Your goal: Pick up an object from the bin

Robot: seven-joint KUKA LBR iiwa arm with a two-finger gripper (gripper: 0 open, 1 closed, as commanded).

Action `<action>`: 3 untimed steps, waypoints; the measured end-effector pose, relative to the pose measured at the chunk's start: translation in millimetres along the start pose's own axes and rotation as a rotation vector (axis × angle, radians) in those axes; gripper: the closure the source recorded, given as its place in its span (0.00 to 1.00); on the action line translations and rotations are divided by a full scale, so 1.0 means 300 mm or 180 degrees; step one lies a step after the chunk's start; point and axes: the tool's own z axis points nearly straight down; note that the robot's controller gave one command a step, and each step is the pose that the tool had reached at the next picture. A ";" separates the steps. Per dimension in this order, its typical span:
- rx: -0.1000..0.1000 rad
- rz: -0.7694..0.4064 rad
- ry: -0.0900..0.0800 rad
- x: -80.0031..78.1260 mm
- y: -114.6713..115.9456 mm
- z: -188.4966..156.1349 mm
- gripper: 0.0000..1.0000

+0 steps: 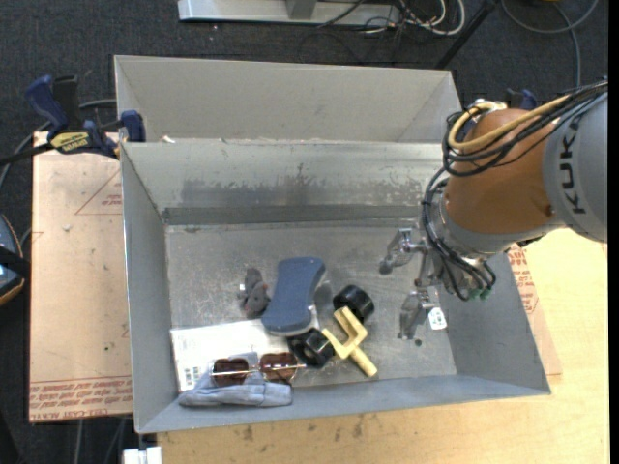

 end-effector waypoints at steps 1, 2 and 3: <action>-0.0008 -0.1104 0.0015 0.006 0.138 0.052 0.00; -0.0007 -0.0659 -0.0003 0.046 0.173 0.102 0.00; -0.0005 -0.0285 0.0001 0.052 0.186 0.238 0.00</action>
Offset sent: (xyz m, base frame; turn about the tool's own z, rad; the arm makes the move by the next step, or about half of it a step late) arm -0.0310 0.0566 -0.0471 -0.0232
